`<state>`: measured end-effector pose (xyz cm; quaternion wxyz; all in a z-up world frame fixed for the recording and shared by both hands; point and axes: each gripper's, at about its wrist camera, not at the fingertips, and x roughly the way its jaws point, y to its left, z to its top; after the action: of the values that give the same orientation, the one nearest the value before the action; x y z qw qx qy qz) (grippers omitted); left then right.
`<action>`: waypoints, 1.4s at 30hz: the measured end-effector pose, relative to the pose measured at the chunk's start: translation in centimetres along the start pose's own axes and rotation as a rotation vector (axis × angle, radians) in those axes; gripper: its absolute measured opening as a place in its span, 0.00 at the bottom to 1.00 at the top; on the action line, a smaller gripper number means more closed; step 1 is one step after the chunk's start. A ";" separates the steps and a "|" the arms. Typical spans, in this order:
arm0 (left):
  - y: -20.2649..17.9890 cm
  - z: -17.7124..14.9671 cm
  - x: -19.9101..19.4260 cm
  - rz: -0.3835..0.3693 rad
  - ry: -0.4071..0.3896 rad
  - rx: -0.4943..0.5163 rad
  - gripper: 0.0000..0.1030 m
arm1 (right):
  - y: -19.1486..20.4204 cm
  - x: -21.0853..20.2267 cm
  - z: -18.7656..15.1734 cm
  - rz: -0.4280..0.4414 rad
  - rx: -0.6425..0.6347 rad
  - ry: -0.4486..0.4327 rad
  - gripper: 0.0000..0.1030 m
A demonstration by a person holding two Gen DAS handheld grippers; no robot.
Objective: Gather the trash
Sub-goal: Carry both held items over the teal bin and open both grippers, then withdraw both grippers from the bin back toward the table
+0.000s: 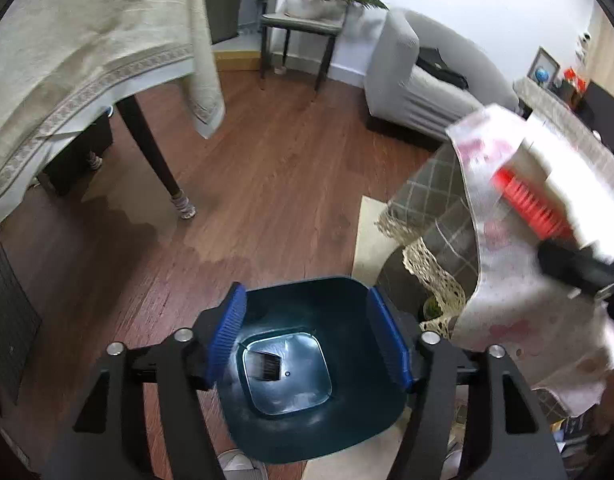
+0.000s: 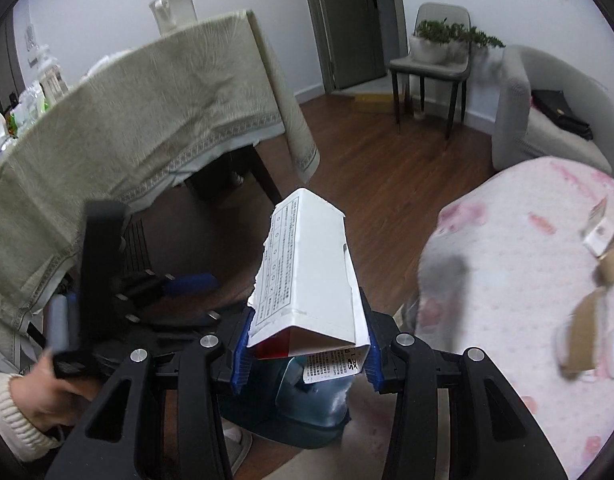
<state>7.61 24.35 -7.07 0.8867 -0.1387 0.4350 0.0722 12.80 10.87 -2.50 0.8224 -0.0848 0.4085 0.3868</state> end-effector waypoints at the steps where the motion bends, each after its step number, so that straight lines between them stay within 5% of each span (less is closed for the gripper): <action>1: 0.5 0.1 -0.6 0.004 -0.011 -0.009 0.67 | 0.1 0.7 -0.1 -0.003 -0.001 0.016 0.44; 18: 6.2 1.8 -7.3 -0.007 -0.135 -0.141 0.76 | 4.7 10.1 -1.7 0.019 -0.053 0.194 0.45; 20: 6.7 1.9 -7.6 -0.008 -0.139 -0.143 0.76 | 5.1 10.8 -1.8 0.022 -0.057 0.212 0.51; 22: 6.9 1.9 -7.8 -0.013 -0.140 -0.143 0.76 | 5.6 11.4 -1.9 0.025 -0.054 0.221 0.66; 24: 6.9 1.9 -7.9 -0.014 -0.142 -0.143 0.76 | 6.0 11.7 -1.9 0.023 -0.057 0.227 0.67; 42: 3.0 3.2 -10.2 -0.054 -0.203 -0.105 0.76 | 3.1 4.9 -0.6 -0.001 -0.024 0.122 0.70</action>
<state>3.06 28.11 2.29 0.9194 -0.1887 0.3345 0.0849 12.05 15.48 -5.90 0.7951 -0.1181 0.4530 0.3856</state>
